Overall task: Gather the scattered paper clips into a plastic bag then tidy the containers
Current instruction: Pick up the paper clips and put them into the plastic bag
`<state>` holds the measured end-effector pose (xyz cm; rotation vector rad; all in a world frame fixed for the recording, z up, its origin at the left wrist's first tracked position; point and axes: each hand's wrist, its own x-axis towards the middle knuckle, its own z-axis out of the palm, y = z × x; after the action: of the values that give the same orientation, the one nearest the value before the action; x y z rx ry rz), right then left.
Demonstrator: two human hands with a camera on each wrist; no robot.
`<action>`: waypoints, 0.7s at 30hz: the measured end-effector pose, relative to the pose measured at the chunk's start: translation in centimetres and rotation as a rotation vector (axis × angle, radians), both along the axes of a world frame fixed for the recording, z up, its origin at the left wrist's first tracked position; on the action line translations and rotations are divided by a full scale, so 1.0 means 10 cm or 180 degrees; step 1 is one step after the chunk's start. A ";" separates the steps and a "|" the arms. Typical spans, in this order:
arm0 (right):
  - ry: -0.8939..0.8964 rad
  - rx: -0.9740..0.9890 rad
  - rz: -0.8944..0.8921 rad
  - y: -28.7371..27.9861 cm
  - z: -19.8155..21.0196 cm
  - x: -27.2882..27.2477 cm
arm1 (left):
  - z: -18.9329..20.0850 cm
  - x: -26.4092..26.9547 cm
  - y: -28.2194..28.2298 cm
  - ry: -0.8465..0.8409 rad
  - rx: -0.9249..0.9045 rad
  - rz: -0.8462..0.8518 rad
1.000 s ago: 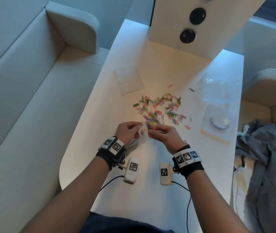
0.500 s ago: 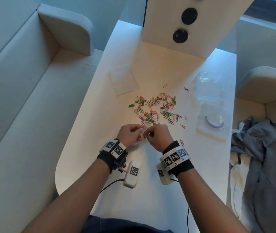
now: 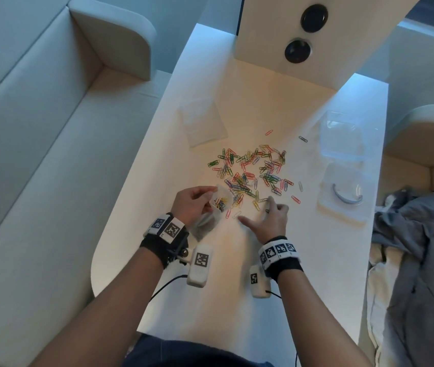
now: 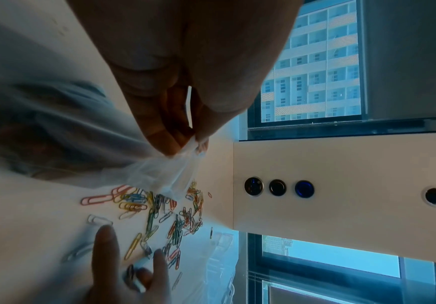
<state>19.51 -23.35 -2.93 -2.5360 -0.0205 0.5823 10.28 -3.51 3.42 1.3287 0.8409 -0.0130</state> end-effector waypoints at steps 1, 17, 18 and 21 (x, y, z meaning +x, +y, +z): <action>-0.0049 0.0053 0.0053 0.11 -0.02 0.04 | 0.00 -0.01 0.02 -0.0006 -0.0028 0.0046; -0.0740 0.0390 0.0511 0.37 0.01 0.39 | -0.01 -0.10 0.17 0.0049 -0.0012 0.0077; -0.0559 0.0488 0.0258 0.31 0.02 0.40 | -0.02 -0.09 0.15 0.0056 -0.0009 0.0068; 0.0398 0.1378 -0.0685 0.15 0.05 0.41 | -0.02 -0.03 0.09 0.0081 0.0010 0.0016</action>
<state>23.63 -21.80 -2.43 -2.0484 0.1535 0.5777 9.97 -2.63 3.21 1.3319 0.8661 -0.0245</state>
